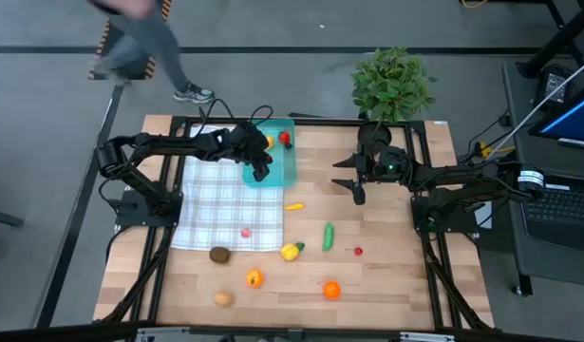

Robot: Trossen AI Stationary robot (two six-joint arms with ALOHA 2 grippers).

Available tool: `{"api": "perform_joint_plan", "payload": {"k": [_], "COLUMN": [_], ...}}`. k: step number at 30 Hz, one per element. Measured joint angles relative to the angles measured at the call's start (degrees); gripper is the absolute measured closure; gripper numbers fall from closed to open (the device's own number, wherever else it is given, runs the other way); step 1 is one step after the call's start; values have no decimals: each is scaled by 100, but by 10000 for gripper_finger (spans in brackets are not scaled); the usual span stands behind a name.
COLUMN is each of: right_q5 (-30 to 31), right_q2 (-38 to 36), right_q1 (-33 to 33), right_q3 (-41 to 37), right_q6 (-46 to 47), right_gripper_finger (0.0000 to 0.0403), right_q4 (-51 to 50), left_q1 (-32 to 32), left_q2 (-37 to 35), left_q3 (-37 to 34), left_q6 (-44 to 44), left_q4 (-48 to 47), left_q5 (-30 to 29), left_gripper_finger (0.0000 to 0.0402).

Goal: Pick and placing Produce into tupperware
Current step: Put the red raspberry into the blue bin, then put the red cherry into the blue bin

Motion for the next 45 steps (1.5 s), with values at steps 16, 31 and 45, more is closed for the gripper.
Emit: {"api": "perform_joint_plan", "payload": {"k": [16,31,45], "right_q5": [0,0,0], "right_q2": [0,0,0], "right_q1": [0,-1,0], "right_q3": [0,0,0], "right_q6": [0,0,0], "right_gripper_finger": [153,153,153], "right_q4": [0,0,-2], "left_q1": [-2,4,-37], "left_q2": [400,818,782], "left_q3": [2,13,17], "left_q6": [7,257,345], "left_q4": [65,559,836], "left_q5": [-117,-143,-138], "left_gripper_finger": [322,304,248]}}
